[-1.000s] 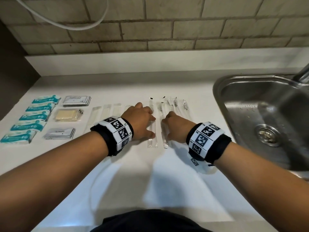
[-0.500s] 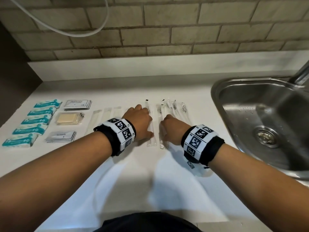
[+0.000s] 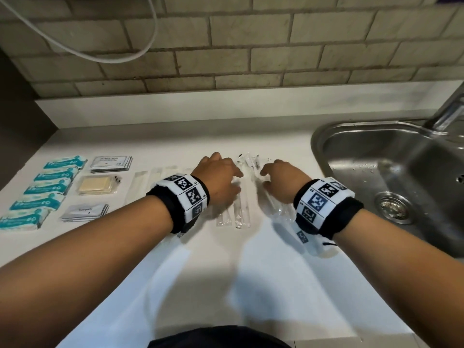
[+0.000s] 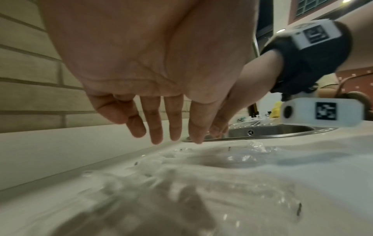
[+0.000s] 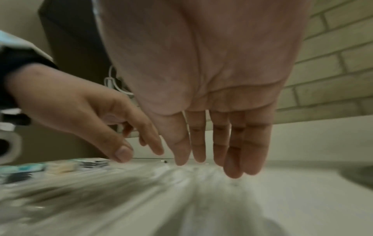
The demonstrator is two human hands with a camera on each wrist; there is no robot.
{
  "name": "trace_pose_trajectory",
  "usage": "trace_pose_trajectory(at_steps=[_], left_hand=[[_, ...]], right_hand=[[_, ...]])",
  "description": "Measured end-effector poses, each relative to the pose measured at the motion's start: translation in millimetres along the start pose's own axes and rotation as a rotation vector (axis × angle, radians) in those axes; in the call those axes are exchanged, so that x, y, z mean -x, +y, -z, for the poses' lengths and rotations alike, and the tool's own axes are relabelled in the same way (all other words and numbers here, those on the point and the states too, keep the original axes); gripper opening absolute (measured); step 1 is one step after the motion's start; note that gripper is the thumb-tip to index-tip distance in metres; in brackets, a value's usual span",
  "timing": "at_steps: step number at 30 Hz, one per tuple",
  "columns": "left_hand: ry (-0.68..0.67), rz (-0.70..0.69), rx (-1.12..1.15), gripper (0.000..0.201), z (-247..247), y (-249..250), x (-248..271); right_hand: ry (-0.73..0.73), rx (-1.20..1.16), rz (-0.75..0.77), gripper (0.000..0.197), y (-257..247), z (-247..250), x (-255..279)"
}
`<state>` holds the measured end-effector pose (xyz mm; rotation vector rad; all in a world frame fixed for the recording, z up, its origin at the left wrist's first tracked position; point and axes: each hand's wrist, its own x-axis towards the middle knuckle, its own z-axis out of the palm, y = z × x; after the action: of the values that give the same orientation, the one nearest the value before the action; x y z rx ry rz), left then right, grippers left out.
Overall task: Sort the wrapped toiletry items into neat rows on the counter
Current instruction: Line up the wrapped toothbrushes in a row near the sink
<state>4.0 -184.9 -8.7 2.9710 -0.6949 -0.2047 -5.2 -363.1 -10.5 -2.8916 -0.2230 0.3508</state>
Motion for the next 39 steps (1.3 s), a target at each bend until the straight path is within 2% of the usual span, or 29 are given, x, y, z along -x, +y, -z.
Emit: trace_pose_trajectory(at_steps=[2, 4, 6, 9, 18, 25, 27, 35, 39], left_hand=[[-0.001, -0.068, 0.002, 0.038, -1.5, 13.7, -10.0], [-0.038, -0.112, -0.034, 0.035, -4.6, 26.3, -20.2], [-0.116, -0.128, -0.11, 0.033, -8.8, 33.3, -28.5], [-0.215, -0.167, -0.237, 0.036, -14.1, 35.1, -36.2], [-0.14, -0.261, -0.146, 0.033, -23.1, 29.5, -24.9], [-0.162, -0.304, -0.142, 0.036, -24.8, 39.4, -17.1], [-0.189, -0.31, -0.174, 0.036, -24.3, 41.1, -15.7], [-0.196, -0.26, -0.106, 0.039, -24.5, 36.9, -18.4], [-0.071, -0.161, 0.032, 0.033, -21.2, 47.7, -22.8]], right_hand=[[-0.019, 0.017, -0.038, 0.041, 12.8, 4.8, -2.7], [-0.083, 0.058, -0.012, 0.049, 19.8, 1.7, -2.8], [-0.133, 0.123, 0.018, 0.056, 22.8, -6.0, -1.0], [-0.132, 0.184, 0.001, 0.054, 25.5, -15.6, 0.1], [-0.106, 0.147, -0.037, 0.042, 26.6, -18.9, 7.8], [-0.108, 0.129, -0.023, 0.035, 28.4, -17.0, 15.1], [-0.098, 0.124, -0.039, 0.039, 29.9, -15.1, 16.8], [-0.106, 0.098, -0.008, 0.037, 27.5, -17.5, 22.2], [-0.028, 0.015, -0.076, 0.042, 31.0, -16.7, 21.8]])
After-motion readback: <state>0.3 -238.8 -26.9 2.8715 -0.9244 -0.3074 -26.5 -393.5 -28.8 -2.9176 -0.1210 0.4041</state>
